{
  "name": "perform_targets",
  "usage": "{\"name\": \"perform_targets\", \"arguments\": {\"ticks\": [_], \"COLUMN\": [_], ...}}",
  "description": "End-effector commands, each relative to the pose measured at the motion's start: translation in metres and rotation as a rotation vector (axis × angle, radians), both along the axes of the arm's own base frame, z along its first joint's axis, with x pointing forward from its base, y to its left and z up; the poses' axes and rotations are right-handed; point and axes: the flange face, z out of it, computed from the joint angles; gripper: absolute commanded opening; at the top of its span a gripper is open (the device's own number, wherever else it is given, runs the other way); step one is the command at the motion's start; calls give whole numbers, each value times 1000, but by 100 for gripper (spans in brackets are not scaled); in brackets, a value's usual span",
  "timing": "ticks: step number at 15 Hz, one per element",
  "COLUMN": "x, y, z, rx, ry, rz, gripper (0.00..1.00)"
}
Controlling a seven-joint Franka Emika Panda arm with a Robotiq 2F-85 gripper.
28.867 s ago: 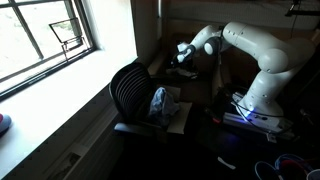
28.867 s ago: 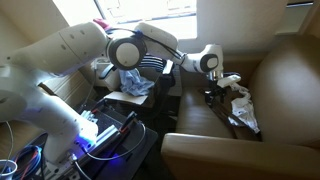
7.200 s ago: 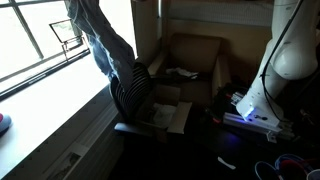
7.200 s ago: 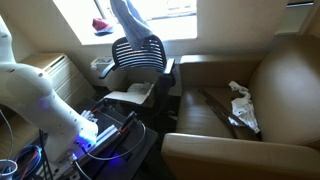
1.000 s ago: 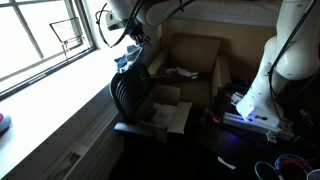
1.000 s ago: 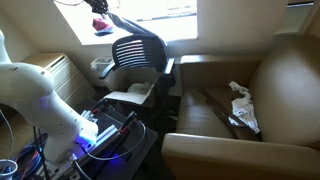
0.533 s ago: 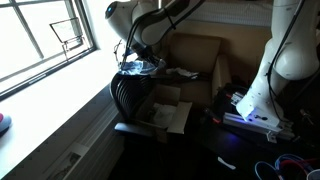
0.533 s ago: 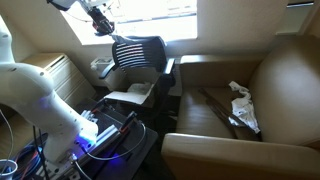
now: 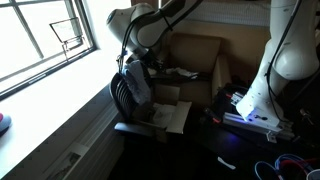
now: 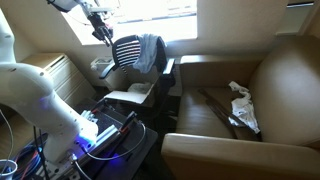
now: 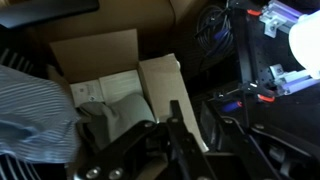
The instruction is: Put the clothes on the couch on the chair
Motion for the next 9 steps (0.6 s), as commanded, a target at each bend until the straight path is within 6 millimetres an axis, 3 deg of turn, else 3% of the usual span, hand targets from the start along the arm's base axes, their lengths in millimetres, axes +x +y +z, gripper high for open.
{"name": "perform_targets", "arguments": {"ticks": [1,3,4,7,8,9], "x": [-13,-13,-11,-1,-2,-1], "y": [10,19,25,18,24,25], "z": [-13,-8,7,63,26,39], "rx": [69,105,70,-82,-22,-26], "ry": [181,128,1,-62,-32,-49], "rz": [13,30,63,162,120,126], "gripper": [60,75,82,99,100,92]}}
